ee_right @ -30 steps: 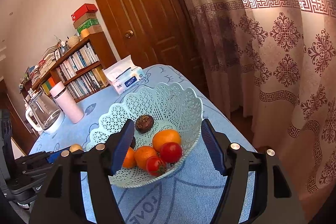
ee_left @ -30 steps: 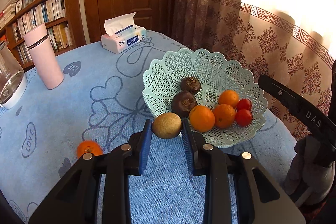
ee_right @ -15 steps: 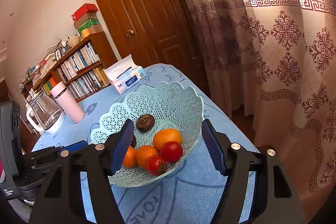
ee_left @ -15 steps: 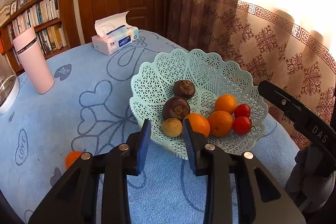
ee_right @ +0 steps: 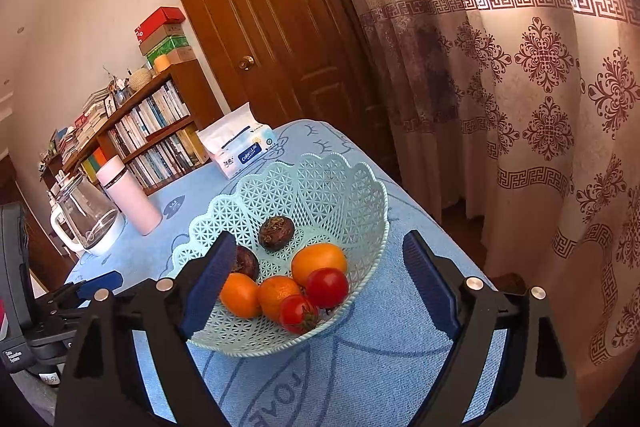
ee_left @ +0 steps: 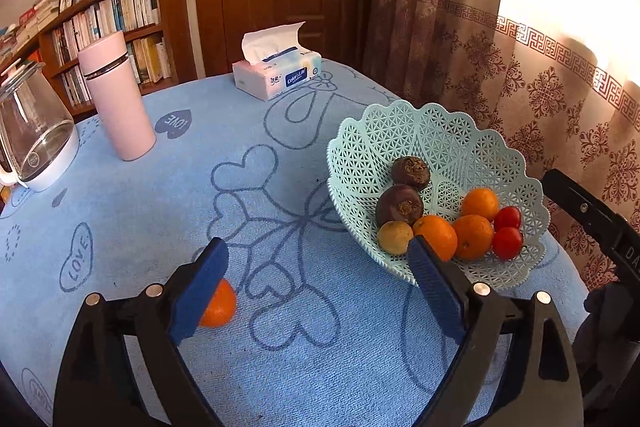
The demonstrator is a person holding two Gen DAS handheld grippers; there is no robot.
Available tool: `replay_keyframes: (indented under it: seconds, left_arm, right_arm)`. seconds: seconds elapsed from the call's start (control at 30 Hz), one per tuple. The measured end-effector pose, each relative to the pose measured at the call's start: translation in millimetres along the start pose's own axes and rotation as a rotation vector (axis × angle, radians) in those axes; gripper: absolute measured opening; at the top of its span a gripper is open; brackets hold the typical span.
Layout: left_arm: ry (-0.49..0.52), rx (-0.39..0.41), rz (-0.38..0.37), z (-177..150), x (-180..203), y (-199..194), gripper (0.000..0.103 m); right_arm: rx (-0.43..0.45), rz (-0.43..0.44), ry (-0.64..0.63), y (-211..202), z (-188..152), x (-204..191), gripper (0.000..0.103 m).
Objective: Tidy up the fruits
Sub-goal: 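Withdraw both tools from the basket toward the orange and yellow fruit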
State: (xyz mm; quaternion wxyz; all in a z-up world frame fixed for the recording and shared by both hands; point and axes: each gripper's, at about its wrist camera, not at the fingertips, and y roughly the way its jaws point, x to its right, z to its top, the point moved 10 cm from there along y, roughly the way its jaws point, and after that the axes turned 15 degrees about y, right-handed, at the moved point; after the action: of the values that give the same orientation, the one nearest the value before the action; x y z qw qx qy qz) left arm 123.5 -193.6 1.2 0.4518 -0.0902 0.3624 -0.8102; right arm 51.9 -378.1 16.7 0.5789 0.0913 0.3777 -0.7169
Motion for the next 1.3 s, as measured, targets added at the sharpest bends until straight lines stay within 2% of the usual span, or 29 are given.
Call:
replay_keyframes:
  seconds: [0.1, 0.6, 0.8, 0.9, 1.03, 1.3]
  left_arm:
    - [-0.003, -0.006, 0.033, -2.8, -7.0, -3.5, 0.092]
    - [-0.036, -0.018, 0.087, -19.5, -34.8, -20.2, 0.097]
    - [-0.073, -0.015, 0.107, -26.0, -54.1, -30.4, 0.097]
    - [-0.096, -0.016, 0.122, -29.6, -66.4, -35.8, 0.097]
    - [-0.138, -0.004, 0.137, -32.4, -82.1, -44.3, 0.097]
    - [-0.184, 0.01, 0.169, -45.4, -105.3, -61.4, 0.097]
  right_arm:
    - [-0.004, 0.005, 0.005, 0.3, -0.6, 0.0, 0.092]
    - [-0.042, 0.053, -0.017, 4.3, -9.2, -9.8, 0.092]
    - [-0.06, 0.104, -0.029, 5.1, -13.5, -18.1, 0.092]
    - [-0.062, 0.128, -0.03, 4.9, -14.4, -21.9, 0.098]
    - [-0.081, 0.169, -0.033, 5.0, -16.4, -26.6, 0.1]
    - [-0.121, 0.173, -0.059, 9.2, -22.7, -31.8, 0.1]
